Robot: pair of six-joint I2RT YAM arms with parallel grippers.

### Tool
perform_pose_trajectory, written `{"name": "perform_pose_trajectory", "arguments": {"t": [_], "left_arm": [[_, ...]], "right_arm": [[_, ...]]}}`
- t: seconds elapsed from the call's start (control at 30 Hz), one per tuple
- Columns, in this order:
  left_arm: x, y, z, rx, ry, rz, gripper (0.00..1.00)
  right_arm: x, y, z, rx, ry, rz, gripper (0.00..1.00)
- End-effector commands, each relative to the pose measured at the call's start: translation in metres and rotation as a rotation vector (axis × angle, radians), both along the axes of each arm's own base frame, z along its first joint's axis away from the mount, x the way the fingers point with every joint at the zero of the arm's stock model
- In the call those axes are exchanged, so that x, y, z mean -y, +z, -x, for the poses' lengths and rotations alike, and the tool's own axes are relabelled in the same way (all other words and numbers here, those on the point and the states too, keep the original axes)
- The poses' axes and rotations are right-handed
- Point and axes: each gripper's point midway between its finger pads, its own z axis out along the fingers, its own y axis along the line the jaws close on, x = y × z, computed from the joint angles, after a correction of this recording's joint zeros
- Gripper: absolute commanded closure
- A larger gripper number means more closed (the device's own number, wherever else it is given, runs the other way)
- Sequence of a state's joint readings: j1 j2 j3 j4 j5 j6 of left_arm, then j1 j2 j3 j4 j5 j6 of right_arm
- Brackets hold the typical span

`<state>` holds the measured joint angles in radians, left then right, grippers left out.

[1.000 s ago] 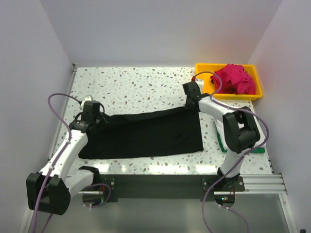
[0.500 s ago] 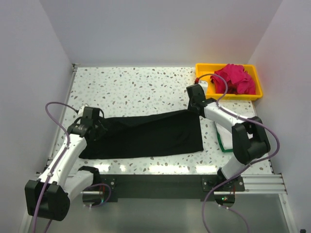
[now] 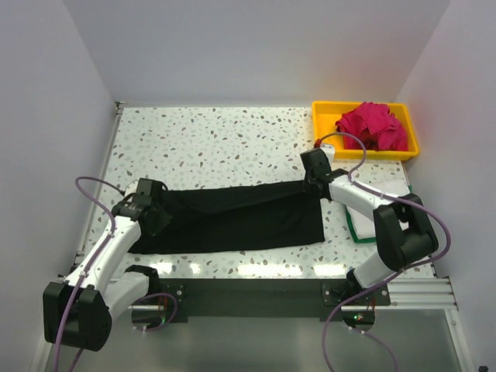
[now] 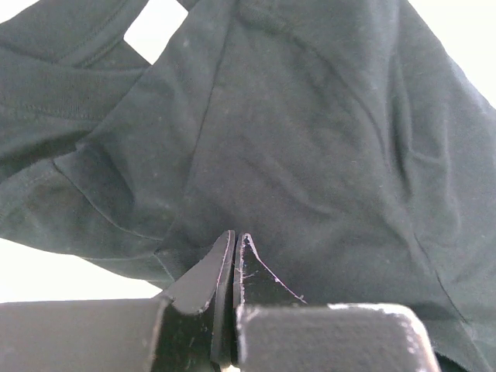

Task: Fold and stack the t-shirts
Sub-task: Fold the tshirt

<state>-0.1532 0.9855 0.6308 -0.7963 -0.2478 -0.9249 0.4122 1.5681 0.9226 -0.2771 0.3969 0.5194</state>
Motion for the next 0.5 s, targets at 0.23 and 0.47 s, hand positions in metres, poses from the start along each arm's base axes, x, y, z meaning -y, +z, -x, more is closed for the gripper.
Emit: {"name": "perform_pose_trajectory", "arguments": {"t": [0.23,0.47], "left_arm": [[0.004,-0.014,0.020,-0.085,0.029,0.032,0.56],[0.008,0.015,0.015,0.025,0.019,0.068,0.07]], "right_arm": [[0.011,-0.004,0.018,-0.006,-0.066,-0.018,0.85],[0.026,0.006,0.042,-0.013,-0.128,-0.008,0.33]]}}
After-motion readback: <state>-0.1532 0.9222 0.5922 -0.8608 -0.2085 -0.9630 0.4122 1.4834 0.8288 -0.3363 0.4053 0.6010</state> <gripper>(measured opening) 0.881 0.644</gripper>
